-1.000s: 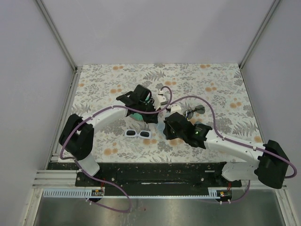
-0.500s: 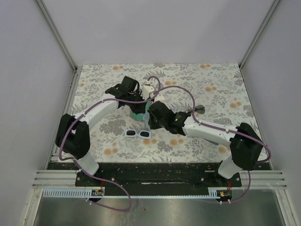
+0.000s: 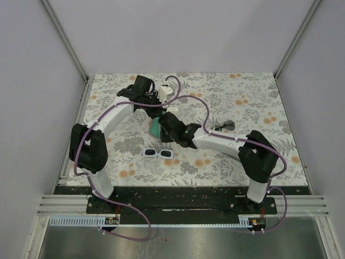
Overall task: Organize the sunglasses
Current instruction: Place the folded cleaning cloth in the sunglasses case.
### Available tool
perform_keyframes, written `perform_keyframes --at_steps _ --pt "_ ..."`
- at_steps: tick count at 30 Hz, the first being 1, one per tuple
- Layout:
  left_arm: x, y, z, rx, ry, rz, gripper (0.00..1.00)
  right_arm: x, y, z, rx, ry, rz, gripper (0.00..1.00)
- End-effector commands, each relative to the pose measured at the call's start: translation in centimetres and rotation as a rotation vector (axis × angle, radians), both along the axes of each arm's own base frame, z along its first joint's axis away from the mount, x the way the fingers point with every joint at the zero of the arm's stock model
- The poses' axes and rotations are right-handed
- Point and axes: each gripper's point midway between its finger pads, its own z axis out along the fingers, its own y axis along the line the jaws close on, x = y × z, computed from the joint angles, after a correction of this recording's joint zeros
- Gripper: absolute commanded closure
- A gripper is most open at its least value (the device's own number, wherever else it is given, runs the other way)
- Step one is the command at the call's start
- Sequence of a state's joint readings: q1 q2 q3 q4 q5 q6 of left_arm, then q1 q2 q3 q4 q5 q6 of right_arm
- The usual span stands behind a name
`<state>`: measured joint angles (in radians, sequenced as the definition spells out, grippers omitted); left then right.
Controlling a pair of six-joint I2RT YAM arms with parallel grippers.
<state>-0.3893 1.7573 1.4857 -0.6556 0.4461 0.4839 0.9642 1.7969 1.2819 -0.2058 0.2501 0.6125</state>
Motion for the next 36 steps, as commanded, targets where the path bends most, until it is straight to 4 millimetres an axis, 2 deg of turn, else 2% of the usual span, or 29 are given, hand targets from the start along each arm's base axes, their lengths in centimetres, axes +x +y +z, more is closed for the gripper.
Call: perform_keyframes --at_steps 1,6,11,17,23,29,36 --pt "1.8 0.5 0.5 0.034 -0.038 -0.021 1.00 2.8 1.7 2.1 0.063 -0.066 -0.067 1.00" --pt "2.9 1.6 0.0 0.051 -0.035 -0.005 1.00 3.7 3.2 1.5 0.081 -0.061 -0.054 1.00" --pt "3.6 2.3 0.3 0.018 -0.039 -0.011 1.00 4.6 4.2 1.2 0.084 -0.061 -0.046 1.00" --pt "4.5 1.4 -0.1 -0.005 -0.034 -0.045 1.00 6.2 3.2 0.4 0.099 -0.034 -0.098 1.00" --pt "5.3 0.9 -1.4 -0.005 -0.007 -0.075 1.00 7.2 2.0 -1.5 0.117 0.015 -0.127 1.00" --pt "5.6 1.0 -2.8 0.024 0.018 -0.095 1.00 6.9 2.4 -2.3 0.124 0.037 -0.107 1.00" --pt "5.7 1.1 -2.5 0.033 -0.001 -0.103 1.00 6.6 3.4 -2.9 0.144 0.070 -0.081 1.00"
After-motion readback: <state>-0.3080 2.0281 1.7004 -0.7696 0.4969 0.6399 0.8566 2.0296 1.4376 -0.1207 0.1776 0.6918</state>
